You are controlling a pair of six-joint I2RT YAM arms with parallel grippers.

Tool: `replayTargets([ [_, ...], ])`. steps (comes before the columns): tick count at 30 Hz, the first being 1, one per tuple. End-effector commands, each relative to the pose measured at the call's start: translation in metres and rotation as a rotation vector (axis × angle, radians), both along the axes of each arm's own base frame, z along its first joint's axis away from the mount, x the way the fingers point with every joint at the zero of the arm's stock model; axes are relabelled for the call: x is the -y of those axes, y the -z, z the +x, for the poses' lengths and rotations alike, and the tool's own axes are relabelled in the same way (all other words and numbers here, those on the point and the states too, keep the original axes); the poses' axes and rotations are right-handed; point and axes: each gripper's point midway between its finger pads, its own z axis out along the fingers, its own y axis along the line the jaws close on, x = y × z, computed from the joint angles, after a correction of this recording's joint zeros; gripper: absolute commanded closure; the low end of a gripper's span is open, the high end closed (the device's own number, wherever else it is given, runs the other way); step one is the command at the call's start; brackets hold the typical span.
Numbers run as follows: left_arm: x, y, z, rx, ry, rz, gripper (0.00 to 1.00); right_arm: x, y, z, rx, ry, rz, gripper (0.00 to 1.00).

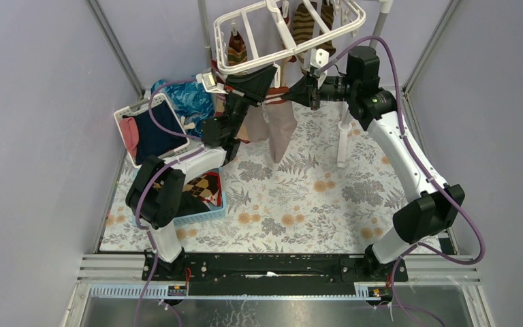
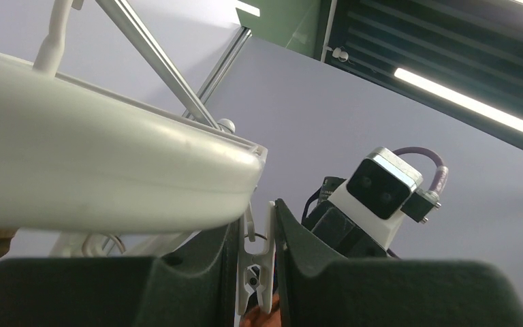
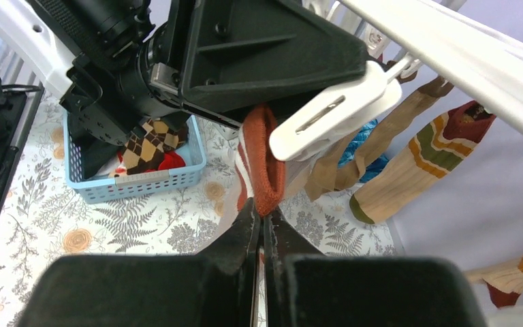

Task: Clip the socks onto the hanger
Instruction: Clamp the sock onto the hanger.

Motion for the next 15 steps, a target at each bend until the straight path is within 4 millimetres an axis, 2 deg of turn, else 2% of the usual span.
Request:
replayTargets([
  [1,-0.0036,-0.0163,-0.0121,0.077,0.023,-0.022,0.95,0.0009,-0.0283,0.0049,0.010,-0.001,0.067,1.00],
  [15,-0.0027,-0.0171,-0.0118,0.079,0.031,-0.026,0.95,0.0039,-0.0353,0.0019,-0.090,-0.018,0.130,1.00],
])
